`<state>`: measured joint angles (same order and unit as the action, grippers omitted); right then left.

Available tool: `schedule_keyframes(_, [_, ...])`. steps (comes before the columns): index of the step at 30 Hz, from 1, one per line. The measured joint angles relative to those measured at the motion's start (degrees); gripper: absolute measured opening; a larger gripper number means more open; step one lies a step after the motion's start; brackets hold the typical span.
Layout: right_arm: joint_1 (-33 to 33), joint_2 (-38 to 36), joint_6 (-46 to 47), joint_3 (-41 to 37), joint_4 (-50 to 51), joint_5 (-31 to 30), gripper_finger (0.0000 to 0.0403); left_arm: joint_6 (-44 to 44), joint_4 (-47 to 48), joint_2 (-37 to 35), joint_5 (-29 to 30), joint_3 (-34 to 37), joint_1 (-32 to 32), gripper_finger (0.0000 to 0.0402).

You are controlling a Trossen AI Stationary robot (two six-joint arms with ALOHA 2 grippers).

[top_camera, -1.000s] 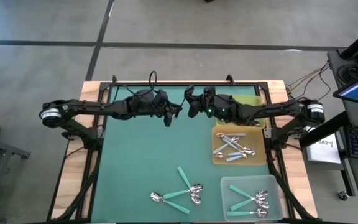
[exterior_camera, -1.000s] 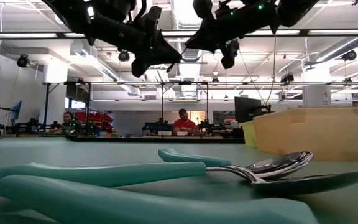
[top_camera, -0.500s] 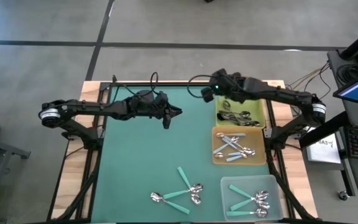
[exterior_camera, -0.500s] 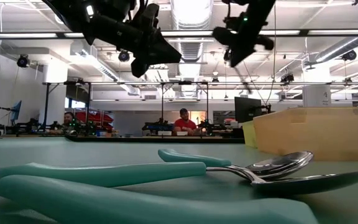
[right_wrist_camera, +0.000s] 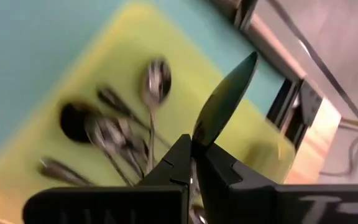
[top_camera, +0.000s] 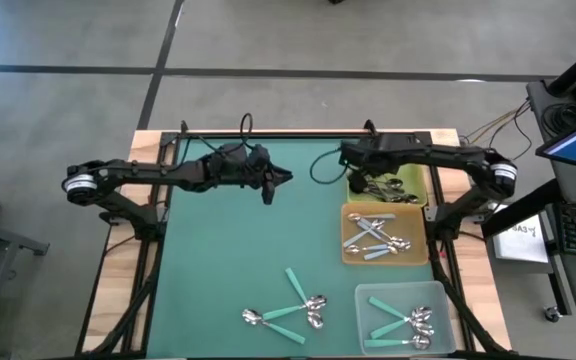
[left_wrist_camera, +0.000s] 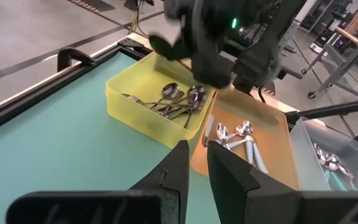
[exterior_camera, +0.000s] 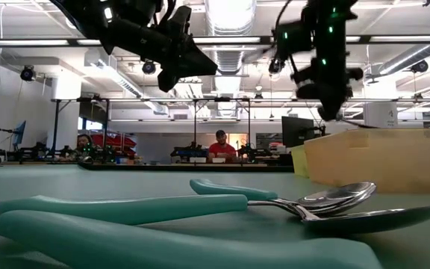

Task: Sort silverware by color (type)
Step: Put the black spoon into the yellow bin

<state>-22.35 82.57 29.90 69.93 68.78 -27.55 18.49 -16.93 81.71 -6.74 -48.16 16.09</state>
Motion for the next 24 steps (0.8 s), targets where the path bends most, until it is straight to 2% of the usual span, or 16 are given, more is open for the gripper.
schedule_keyframes(6, [-0.1,4.6,-2.4,-6.3,-0.2,1.0,0.0008,0.4,-0.1,0.0,0.1,0.0,0.2,0.0041])
schedule_keyframes(11, [-0.1,7.2,-4.4,-7.5,-0.3,0.8,0.0011,1.4,0.0,0.0,0.2,0.0,0.2,0.0041])
schedule_keyframes(24, [0.0,6.6,-8.5,1.4,-0.7,5.3,0.0084,1.6,12.9,1.1,-2.8,0.1,0.2,0.0041])
